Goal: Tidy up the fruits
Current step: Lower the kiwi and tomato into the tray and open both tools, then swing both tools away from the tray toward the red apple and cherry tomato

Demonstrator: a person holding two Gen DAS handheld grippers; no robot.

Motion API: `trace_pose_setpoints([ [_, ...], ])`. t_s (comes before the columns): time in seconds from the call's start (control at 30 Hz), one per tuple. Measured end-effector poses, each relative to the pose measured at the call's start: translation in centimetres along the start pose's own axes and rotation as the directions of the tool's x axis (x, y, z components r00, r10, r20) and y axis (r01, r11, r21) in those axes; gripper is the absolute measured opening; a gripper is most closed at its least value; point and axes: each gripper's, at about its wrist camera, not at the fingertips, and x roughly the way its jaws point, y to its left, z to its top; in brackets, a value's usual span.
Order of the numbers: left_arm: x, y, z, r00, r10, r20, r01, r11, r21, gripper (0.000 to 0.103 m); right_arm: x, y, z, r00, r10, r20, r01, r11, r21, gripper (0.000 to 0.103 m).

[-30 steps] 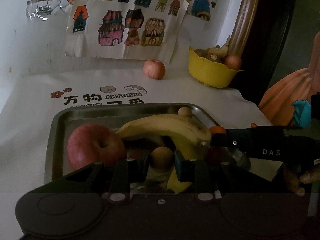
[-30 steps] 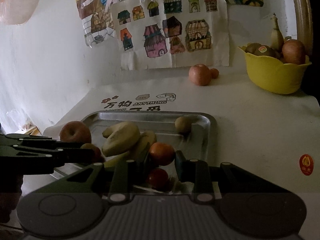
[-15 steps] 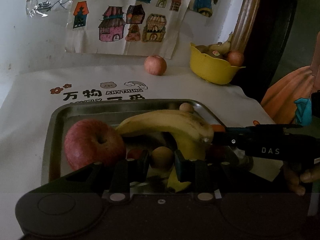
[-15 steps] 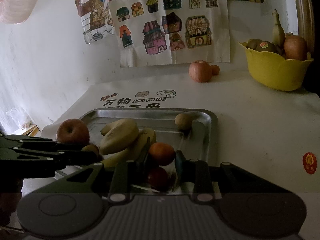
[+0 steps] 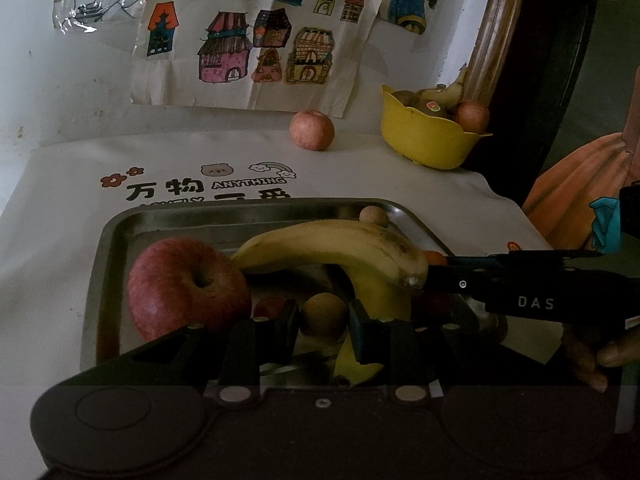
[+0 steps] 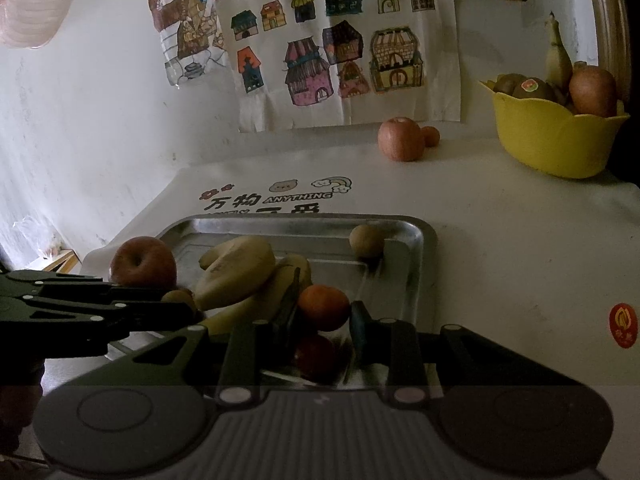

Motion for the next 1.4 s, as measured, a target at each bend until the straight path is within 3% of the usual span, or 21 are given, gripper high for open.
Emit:
trace_pose_setpoints([
  [0.3, 0.3, 0.2, 0.0, 1.000, -0.010, 0.006, 0.010, 1.000, -0.015, 0.030, 1.0, -0.3, -0.2, 1.000, -0.005, -0.007, 0.005, 1.000, 0.013, 0.036],
  [0.5, 0.3, 0.3, 0.1, 1.000, -0.021, 0.014, 0.021, 0.999, -0.025, 0.041, 1.1, -0.5, 0.0, 1.000, -0.017, 0.002, 0.017, 1.000, 0.024, 0.051],
  [0.6, 0.2, 0.1, 0.2, 0.999, -0.025, 0.022, 0.025, 0.999, -0.024, 0.049, 1.0, -0.5, 0.0, 0.999, -0.033, 0.013, 0.032, 0.999, 0.027, 0.064],
  [0.73, -0.2, 0.0, 0.4, 0.999, -0.019, 0.048, 0.020, 0.999, -0.028, 0.070, 0.7, -0.6, 0.2, 0.998, -0.057, 0.029, 0.057, 0.998, 0.023, 0.081],
  [0.83, -0.7, 0.1, 0.9, 0.997, -0.021, 0.076, 0.023, 0.999, -0.025, 0.076, 0.4, -0.6, 0.3, 0.997, -0.062, 0.034, 0.061, 0.998, 0.021, 0.088],
  [0.93, -1.2, 0.0, 1.6, 0.994, -0.011, 0.109, 0.014, 1.000, -0.027, 0.092, 0.2, -0.6, 0.6, 0.997, -0.065, 0.047, 0.064, 0.998, 0.019, 0.096],
  [1.1, -1.4, -0.1, 3.3, 0.987, 0.021, 0.158, -0.019, 1.000, -0.017, 0.098, 0.1, -0.9, 1.5, 0.995, -0.069, 0.067, 0.067, 0.997, 0.031, 0.101],
  [1.4, 0.2, 0.2, 5.5, 0.984, 0.052, 0.170, -0.052, 0.999, -0.005, 0.102, 1.4, -1.4, 3.3, 0.994, -0.096, 0.061, 0.094, 0.995, 0.037, 0.103],
])
